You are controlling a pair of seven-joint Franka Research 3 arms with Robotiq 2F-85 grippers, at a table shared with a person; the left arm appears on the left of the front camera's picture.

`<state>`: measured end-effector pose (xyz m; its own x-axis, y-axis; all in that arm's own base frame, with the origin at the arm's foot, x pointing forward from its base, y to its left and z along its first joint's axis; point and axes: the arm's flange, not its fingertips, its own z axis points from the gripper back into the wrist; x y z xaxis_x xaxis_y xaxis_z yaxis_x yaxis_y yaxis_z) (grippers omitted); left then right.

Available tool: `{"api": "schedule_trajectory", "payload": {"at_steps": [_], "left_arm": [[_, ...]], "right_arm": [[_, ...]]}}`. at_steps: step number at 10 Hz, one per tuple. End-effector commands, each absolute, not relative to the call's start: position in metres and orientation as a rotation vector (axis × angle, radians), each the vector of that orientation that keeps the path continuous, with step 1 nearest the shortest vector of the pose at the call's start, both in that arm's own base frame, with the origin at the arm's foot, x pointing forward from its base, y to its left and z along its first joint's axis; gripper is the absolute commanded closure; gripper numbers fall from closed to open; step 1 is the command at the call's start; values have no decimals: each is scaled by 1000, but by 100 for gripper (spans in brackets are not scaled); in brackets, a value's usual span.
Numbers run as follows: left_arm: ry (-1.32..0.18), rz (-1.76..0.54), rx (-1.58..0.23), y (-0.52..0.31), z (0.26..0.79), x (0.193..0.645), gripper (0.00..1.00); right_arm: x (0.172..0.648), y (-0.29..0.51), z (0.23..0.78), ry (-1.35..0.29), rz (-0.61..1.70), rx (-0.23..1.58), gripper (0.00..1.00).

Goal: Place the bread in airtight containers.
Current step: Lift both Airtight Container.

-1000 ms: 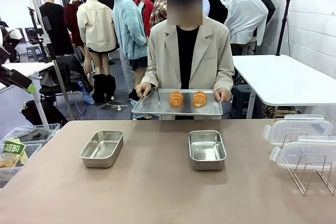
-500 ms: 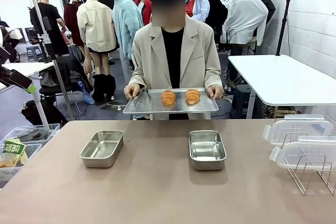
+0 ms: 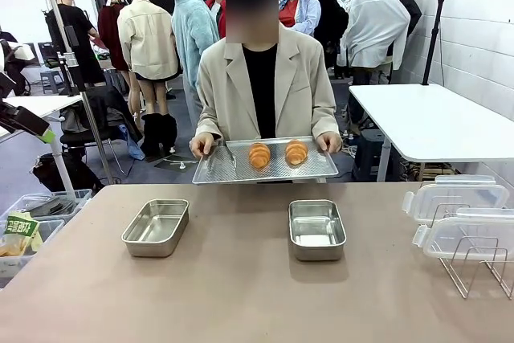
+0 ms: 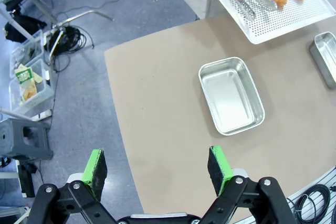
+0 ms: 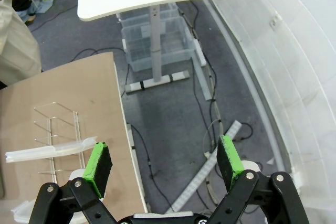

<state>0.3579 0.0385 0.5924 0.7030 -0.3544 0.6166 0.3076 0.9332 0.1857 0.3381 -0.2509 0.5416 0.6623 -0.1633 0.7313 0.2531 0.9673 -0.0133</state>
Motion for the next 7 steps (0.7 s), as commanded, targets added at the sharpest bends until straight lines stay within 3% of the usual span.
{"api": "schedule_trajectory", "payload": {"at_steps": [1,4,7], "left_arm": [[-712,-366,71,40,592,361,0],[-700,-369,70,38,592,358,0],[-637,-412,105,-26,591,391,0]], "right_arm": [[338,-250,540,-811,-239,-115,0],[338,-251,542,-814,-236,-117,0],[369,-146,586,-850,39,-20,0]]}}
